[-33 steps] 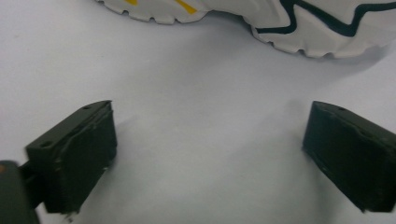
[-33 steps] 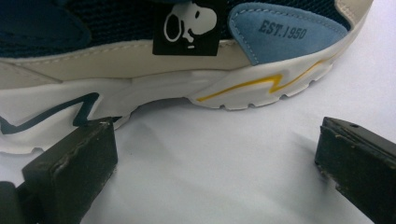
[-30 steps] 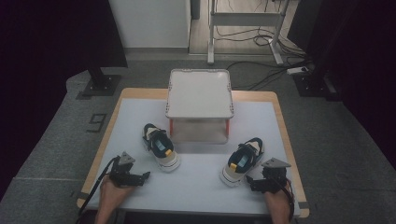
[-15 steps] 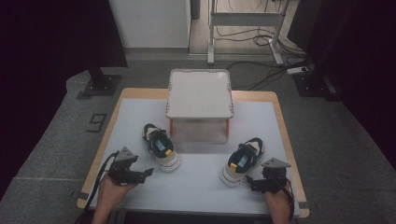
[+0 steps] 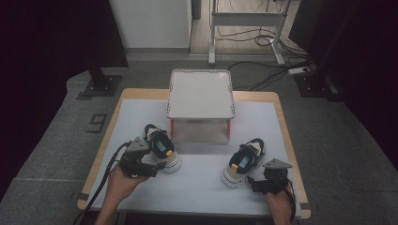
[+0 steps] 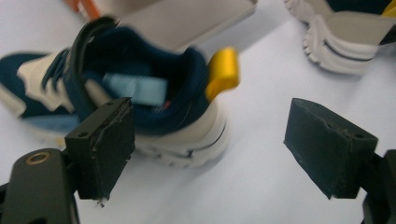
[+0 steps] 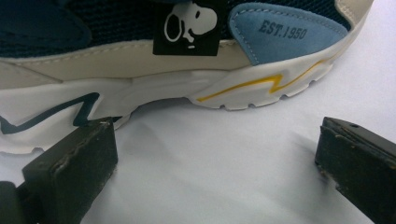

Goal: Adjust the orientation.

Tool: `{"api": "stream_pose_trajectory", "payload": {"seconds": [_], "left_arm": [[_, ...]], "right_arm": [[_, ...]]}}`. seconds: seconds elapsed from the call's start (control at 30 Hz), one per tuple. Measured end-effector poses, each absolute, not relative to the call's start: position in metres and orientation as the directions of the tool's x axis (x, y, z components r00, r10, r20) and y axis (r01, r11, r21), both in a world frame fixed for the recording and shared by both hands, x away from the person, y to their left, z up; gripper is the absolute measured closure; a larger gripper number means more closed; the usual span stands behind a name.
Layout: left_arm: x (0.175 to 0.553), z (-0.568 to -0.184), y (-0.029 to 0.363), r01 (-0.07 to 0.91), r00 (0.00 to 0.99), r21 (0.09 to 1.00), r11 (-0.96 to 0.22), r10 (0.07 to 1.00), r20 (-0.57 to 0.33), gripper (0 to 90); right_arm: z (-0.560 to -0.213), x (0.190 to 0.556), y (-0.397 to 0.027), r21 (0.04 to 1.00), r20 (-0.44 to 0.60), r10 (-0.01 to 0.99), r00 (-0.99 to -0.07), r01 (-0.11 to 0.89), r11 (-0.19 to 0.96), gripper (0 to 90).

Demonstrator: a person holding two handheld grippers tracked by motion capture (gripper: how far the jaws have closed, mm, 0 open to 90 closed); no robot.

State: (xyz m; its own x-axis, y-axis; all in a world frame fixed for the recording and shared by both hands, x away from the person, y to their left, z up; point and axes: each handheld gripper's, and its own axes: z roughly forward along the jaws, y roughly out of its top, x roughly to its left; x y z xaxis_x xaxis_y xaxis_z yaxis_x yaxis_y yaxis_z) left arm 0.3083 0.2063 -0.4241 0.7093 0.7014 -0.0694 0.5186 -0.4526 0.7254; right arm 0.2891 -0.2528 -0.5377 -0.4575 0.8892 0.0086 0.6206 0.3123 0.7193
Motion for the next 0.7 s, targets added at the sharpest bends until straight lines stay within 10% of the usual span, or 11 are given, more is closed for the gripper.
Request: {"api": "stream_pose_trajectory", "payload": {"seconds": [0.3,0.7], "left_arm": [[0.331,-0.426,0.181,0.535,0.696,0.699,-0.474,0.717,-0.046,21.7],[0.348,-0.442,0.170,0.575,0.670,0.666,-0.476,0.741,-0.049,66.6]], "right_arm": [[-0.538,0.289,-0.253,0.720,0.008,0.889,-0.458,0.620,0.313,0.0],[-0.538,0.289,-0.253,0.720,0.008,0.889,-0.458,0.620,0.312,0.0]]}}
